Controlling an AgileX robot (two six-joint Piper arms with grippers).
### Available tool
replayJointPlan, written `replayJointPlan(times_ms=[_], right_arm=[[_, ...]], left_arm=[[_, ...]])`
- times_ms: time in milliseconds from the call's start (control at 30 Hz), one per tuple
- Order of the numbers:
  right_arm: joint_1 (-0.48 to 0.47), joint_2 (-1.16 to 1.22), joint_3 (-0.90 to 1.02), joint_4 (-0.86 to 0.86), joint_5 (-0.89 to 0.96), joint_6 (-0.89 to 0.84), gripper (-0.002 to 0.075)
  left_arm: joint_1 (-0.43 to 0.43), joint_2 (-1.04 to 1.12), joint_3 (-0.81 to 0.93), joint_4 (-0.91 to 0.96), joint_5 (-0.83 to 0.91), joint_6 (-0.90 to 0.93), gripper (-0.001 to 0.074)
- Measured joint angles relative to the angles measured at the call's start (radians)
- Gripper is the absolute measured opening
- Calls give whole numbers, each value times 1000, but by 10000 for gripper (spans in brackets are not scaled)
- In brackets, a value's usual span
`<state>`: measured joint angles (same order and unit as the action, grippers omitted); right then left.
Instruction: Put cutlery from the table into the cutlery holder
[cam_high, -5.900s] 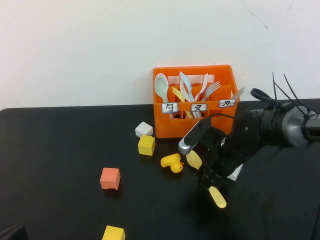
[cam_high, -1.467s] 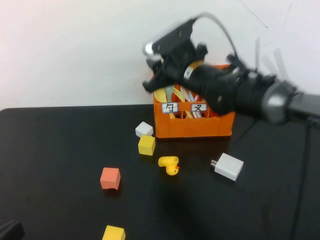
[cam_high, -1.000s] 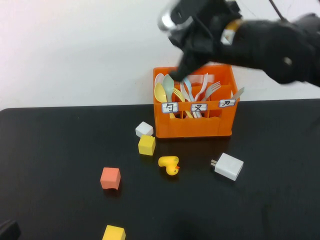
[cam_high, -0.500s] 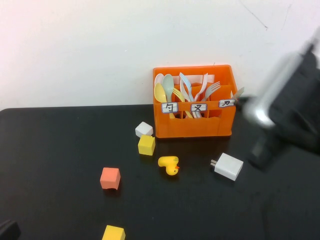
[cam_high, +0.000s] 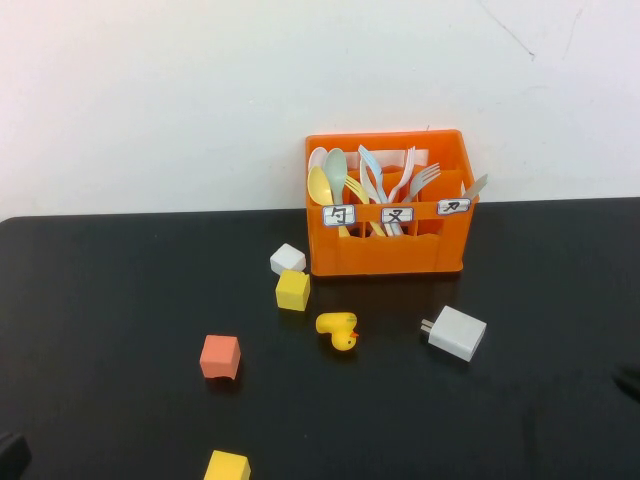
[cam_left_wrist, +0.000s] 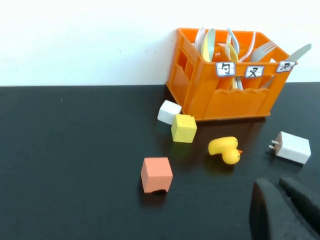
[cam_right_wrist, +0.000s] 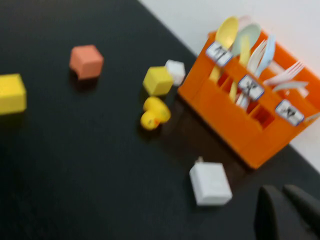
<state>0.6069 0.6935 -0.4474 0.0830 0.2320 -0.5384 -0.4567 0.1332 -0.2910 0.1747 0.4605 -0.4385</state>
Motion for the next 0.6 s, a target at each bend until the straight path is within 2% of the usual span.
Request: replayJointPlan(times_ms=[133,267,467,600], right_arm=[[0,-140,5,0,137,-2,-2],[0,-279,5,-2,216,1,-2],[0,-445,70,-37,275,72,-2],[0,-501,127,-39,302,131,-2]], left_arm=[[0,0,4,13,-35,2,-1],[0,0,48,26,-162,2,-1],[0,0,118,42,-353,2,-1],[0,0,130,49,-385,4,-1]])
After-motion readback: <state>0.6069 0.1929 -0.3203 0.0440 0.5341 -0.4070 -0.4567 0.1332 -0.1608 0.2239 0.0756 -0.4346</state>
